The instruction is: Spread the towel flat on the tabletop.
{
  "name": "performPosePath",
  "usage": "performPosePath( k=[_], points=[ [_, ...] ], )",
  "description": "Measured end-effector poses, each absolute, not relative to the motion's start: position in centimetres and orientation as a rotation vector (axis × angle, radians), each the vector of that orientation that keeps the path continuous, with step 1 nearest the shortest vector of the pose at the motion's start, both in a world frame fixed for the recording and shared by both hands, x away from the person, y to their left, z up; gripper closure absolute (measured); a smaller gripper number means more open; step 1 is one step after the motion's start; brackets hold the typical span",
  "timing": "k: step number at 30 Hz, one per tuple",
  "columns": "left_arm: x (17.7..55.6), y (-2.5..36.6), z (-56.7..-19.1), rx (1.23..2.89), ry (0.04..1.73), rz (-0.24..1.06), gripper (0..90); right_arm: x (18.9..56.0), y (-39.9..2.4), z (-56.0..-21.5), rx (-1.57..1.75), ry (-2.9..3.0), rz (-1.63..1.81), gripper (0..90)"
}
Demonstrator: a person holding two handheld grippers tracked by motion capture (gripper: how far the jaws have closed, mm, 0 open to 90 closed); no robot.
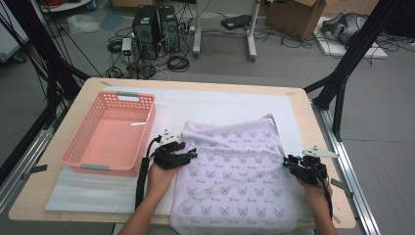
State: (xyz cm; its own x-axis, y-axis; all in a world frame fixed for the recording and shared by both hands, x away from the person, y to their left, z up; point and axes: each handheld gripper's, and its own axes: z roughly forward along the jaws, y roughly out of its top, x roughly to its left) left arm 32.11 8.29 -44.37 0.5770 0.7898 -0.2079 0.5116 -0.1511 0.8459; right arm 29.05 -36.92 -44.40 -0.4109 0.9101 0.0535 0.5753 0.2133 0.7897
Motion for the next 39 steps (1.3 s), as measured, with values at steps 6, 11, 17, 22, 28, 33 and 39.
performPosePath(
  k=[6, 11, 17, 22, 28, 33, 39],
  points=[
    [30.0, 9.7, -44.9, 1.808, 1.071, 0.303, 42.6, 27.7, -37.3, -43.9, 1.364, 2.083, 1.081, 59.4],
    [27.4, 10.8, -45.1, 1.82, 1.067, 0.277, 43.3, 26.1, -37.4, -43.8, 1.365, 2.103, 1.11, 58.5],
    [24.7, 11.3, -45.3, 1.828, 1.072, 0.245, 44.7, 23.7, -37.5, -44.0, 1.352, 2.138, 1.112, 57.4],
    [23.1, 11.0, -45.7, 1.827, 1.083, 0.158, 44.5, 21.5, -37.4, -44.3, 1.345, 2.173, 1.115, 55.4],
    [21.0, 9.8, -45.9, 1.881, 1.069, 0.349, 68.3, 19.1, -37.0, -44.9, 1.311, 2.199, 1.041, 61.9],
    [19.7, 11.2, -45.6, 1.874, 1.131, 0.304, 87.3, 18.6, -37.1, -44.8, 1.322, 2.231, 1.078, 85.0],
    [17.7, 13.1, -45.8, 1.855, 1.134, 0.295, 87.0, 18.7, -36.8, -44.7, 1.338, 2.262, 1.105, 85.8]
  ],
)
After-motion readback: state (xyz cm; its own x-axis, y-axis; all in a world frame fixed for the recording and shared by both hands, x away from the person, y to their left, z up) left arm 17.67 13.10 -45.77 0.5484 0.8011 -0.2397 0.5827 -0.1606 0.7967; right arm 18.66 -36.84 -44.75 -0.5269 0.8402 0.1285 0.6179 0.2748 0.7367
